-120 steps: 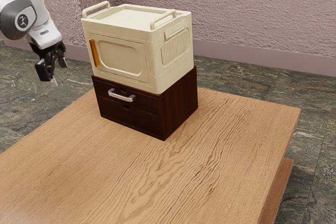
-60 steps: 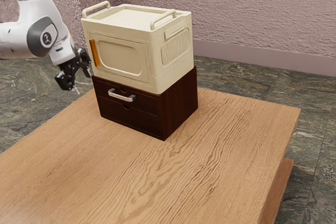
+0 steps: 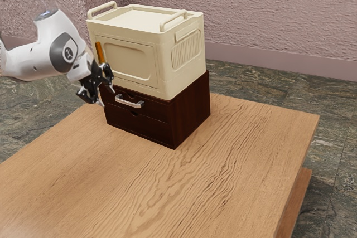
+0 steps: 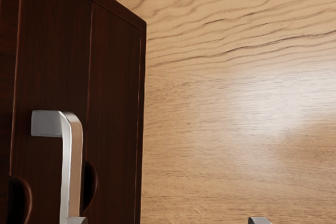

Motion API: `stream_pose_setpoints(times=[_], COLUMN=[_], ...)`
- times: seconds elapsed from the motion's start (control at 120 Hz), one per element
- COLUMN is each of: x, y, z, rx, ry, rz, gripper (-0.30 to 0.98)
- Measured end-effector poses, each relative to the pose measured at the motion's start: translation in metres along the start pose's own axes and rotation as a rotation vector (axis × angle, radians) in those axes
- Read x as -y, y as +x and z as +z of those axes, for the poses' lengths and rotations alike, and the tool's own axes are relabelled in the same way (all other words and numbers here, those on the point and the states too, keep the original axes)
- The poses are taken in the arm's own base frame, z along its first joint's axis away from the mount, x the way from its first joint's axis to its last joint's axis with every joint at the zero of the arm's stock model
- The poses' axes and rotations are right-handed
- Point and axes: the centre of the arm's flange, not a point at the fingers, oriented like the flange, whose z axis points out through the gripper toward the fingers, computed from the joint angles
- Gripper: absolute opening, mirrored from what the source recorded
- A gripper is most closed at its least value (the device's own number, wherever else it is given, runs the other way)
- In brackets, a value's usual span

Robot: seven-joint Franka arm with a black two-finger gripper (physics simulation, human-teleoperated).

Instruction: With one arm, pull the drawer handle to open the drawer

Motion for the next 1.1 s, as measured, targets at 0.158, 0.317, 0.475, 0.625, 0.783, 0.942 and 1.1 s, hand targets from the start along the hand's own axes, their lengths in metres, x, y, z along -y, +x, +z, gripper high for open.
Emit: stream_pose_setpoints(times=[0.158, 0.317, 0.475, 0.625, 0.783, 0.942, 1.1], x=[0.013, 0.022, 0.033, 0.038, 0.045, 0.047, 0.053], y=[0.003, 0.003, 0.007, 0.003, 0.001, -0.008, -0.012], z=[0.010, 0.021, 0.034, 0.039, 0.051, 0.064, 0.078], rx=[-0.013, -0.013, -0.013, -0.008, -0.008, -0.040, -0.049], ry=[0.022, 0.025, 0.023, 0.024, 0.022, 0.032, 0.033], rz=[0.050, 0.100, 0.150, 0.177, 0.198, 0.177, 0.189], gripper=[0.36, 0.36, 0.35, 0.35, 0.35, 0.35, 0.34])
